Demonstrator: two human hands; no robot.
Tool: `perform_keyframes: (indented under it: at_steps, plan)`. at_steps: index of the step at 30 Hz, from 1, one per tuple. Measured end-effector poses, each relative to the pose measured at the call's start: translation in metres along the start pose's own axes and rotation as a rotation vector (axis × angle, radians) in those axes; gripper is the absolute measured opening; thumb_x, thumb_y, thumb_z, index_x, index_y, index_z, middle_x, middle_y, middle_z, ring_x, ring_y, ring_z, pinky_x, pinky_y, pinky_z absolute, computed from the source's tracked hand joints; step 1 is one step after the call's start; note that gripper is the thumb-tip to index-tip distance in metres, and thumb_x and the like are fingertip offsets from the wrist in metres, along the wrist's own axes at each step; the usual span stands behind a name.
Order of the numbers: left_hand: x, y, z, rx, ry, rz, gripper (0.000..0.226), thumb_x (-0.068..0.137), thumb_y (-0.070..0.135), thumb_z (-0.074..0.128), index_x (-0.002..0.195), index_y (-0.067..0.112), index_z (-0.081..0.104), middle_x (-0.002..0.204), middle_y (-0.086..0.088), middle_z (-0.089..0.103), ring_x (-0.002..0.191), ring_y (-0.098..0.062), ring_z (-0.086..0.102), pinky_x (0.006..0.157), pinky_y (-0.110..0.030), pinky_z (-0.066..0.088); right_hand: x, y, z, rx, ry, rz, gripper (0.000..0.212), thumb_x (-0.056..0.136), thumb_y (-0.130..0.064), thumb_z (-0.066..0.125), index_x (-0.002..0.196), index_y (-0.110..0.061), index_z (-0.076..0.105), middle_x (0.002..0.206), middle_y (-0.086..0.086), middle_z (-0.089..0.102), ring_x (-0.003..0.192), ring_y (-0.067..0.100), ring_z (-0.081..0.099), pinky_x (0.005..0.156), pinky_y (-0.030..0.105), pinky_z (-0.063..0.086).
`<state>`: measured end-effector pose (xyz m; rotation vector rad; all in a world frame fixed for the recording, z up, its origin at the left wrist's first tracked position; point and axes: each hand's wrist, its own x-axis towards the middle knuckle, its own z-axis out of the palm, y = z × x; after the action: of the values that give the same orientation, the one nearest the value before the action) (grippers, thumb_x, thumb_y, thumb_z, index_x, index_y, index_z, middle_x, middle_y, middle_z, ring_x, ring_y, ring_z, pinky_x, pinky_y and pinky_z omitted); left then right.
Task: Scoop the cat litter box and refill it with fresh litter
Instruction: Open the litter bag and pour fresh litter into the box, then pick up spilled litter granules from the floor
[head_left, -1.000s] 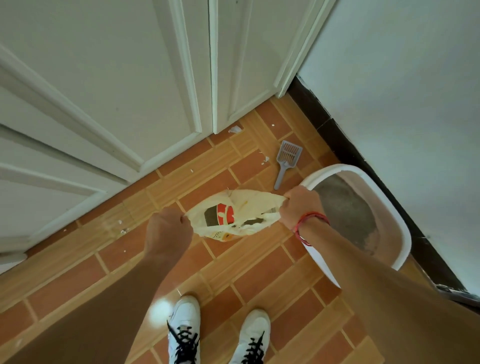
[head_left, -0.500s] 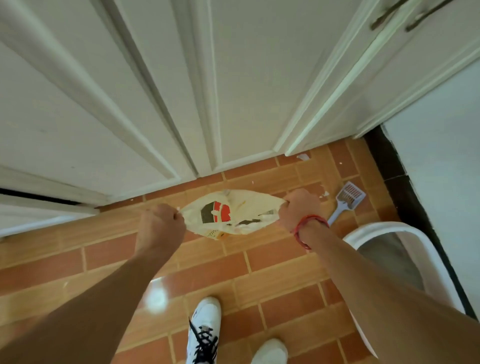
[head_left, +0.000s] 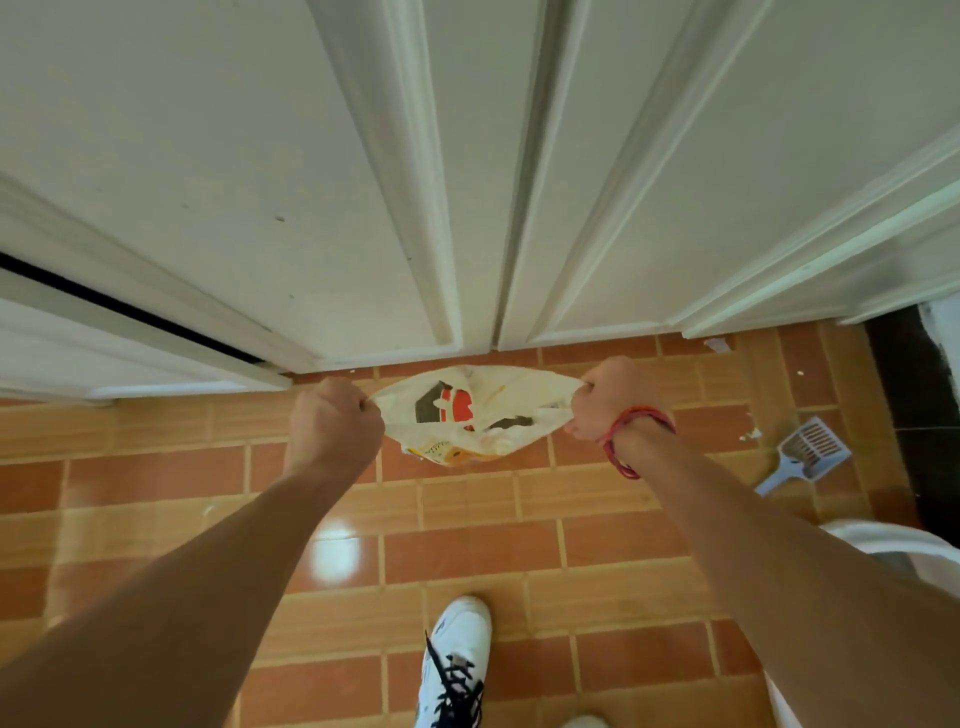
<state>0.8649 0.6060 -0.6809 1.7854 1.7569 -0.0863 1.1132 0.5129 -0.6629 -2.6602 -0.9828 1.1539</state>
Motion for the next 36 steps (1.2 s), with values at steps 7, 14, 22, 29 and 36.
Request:
perform_keyframes:
  at_steps: [7,14,22,29,36]
  plan:
    - [0.030,-0.011,-0.003,-0.147,0.041,-0.072,0.033,0.076,0.016,0.043,0.067,-0.009,0.064,0.060,-0.021,0.068,0.061,-0.035,0.070,0.051,-0.052,0.058,0.029,-0.023,0.018,0.139,0.114,0.021,0.025,0.082,-0.009,0.046,0.067,-0.004,0.066,0.071,0.013,0.070,0.069,0.028,0.071,0.062,0.040,0.061]
    - [0.044,0.012,-0.010,-0.275,0.047,-0.169,0.026,0.090,0.004,0.050,0.083,-0.014,0.068,0.065,-0.018,0.071,0.062,-0.026,0.073,0.061,-0.053,0.060,0.061,-0.033,0.019,0.456,0.092,0.131,0.014,0.080,-0.009,0.054,0.085,0.002,0.062,0.085,0.016,0.069,0.076,0.035,0.070,0.063,0.048,0.060]
    - [0.035,0.017,-0.009,-0.262,0.060,-0.141,0.039,0.095,0.022,0.049,0.081,-0.008,0.070,0.075,-0.015,0.073,0.066,-0.035,0.065,0.063,-0.039,0.057,0.057,-0.019,0.023,0.534,0.035,0.078,0.025,0.073,-0.023,0.050,0.073,-0.005,0.067,0.068,0.010,0.072,0.067,0.028,0.072,0.066,0.049,0.060]
    - [0.001,0.040,-0.016,-0.008,0.125,0.004,0.035,0.094,0.032,0.047,0.090,0.004,0.068,0.085,-0.016,0.068,0.081,-0.036,0.059,0.065,-0.034,0.044,-0.002,0.012,-0.010,0.464,0.069,0.009,0.029,0.092,-0.023,0.047,0.097,-0.002,0.066,0.090,0.015,0.071,0.086,0.029,0.070,0.078,0.048,0.058]
    - [-0.071,0.098,-0.018,0.178,0.056,0.255,0.054,0.096,0.048,0.047,0.131,0.009,0.058,0.127,-0.016,0.063,0.113,-0.035,0.060,0.093,-0.043,0.046,-0.113,0.078,-0.087,0.465,-0.022,0.175,0.038,0.101,-0.022,0.041,0.136,-0.009,0.048,0.106,0.006,0.062,0.095,0.029,0.061,0.079,0.035,0.050]
